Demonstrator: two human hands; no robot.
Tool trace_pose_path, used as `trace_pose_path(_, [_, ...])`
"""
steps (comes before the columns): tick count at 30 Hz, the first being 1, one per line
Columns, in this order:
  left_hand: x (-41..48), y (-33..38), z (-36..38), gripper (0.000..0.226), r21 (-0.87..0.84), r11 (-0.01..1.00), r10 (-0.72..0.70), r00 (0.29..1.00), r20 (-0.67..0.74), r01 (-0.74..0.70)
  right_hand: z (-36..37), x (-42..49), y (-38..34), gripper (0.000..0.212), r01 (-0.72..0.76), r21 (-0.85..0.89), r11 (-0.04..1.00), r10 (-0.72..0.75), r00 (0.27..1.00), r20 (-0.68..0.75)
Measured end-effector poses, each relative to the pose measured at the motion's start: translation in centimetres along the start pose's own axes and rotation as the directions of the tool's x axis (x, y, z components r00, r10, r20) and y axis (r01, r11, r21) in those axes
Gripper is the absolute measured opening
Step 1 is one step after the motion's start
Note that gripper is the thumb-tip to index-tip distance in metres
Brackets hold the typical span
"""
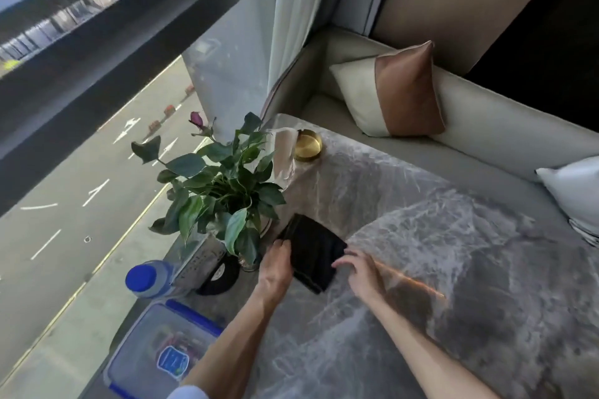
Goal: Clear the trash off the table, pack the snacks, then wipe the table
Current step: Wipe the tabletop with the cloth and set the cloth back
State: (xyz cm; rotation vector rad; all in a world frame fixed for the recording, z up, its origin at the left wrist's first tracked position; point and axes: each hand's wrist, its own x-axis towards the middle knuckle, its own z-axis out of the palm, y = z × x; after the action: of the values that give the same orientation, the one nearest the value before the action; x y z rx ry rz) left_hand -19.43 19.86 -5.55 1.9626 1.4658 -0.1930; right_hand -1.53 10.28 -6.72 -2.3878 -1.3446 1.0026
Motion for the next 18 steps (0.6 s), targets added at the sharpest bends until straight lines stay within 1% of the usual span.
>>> trace_pose_path(2, [1.1, -0.2, 0.9, 0.036, 0.012, 0.998, -0.061, 0.996, -0.067, 0.062, -0.1, 1.5, -0.4, 0.039, -0.089, 0.070, 0.994, 0.100, 0.981, -0.168])
trace_pose_path(3, [1.7, -0.3, 1.3, 0.039, 0.019, 0.996, -0.089, 0.992, -0.088, 0.091, -0.4, 2.3, -0.7, 0.030, -0.132, 0.100, 0.986, 0.150, 0.967, -0.206])
trace_pose_path(4, [2.1, -0.2, 1.5, 0.042, 0.062, 0.992, -0.105, 0.990, -0.091, 0.110, -0.6, 3.2, -0.9, 0.025, -0.180, 0.121, 0.976, 0.202, 0.958, -0.201])
trace_pose_path(6, [2.9, 0.0, 1.9, 0.050, 0.096, 0.980, -0.162, 0.979, -0.128, 0.174, -0.7, 4.9, -1.2, 0.028, -0.264, 0.123, 0.957, 0.279, 0.952, -0.125])
trace_pose_path(8, [3.6, 0.2, 2.1, 0.053, 0.135, 0.962, -0.216, 0.965, -0.148, 0.236, -0.6, 6.2, -1.6, 0.024, -0.295, 0.082, 0.952, 0.301, 0.949, -0.088])
trace_pose_path(10, [4.0, 0.5, 2.2, 0.042, 0.181, 0.952, -0.218, 0.963, -0.161, 0.245, -0.2, 6.9, -1.8, 0.013, -0.293, 0.028, 0.956, 0.294, 0.951, -0.098])
trace_pose_path(12, [4.3, 0.7, 2.4, 0.032, 0.219, 0.948, -0.199, 0.968, -0.153, 0.229, 0.2, 7.3, -1.8, 0.009, -0.268, -0.027, 0.963, 0.264, 0.959, -0.105])
trace_pose_path(15, [4.2, 1.0, 2.4, 0.029, 0.244, 0.948, -0.168, 0.973, -0.156, 0.203, 0.6, 7.6, -1.5, 0.009, -0.169, -0.113, 0.979, 0.155, 0.980, -0.124])
trace_pose_path(18, [4.3, 1.0, 2.4, 0.026, 0.257, 0.950, -0.139, 0.977, -0.160, 0.177, 0.6, 7.2, -1.1, 0.010, -0.084, -0.161, 0.983, 0.048, 0.976, -0.213])
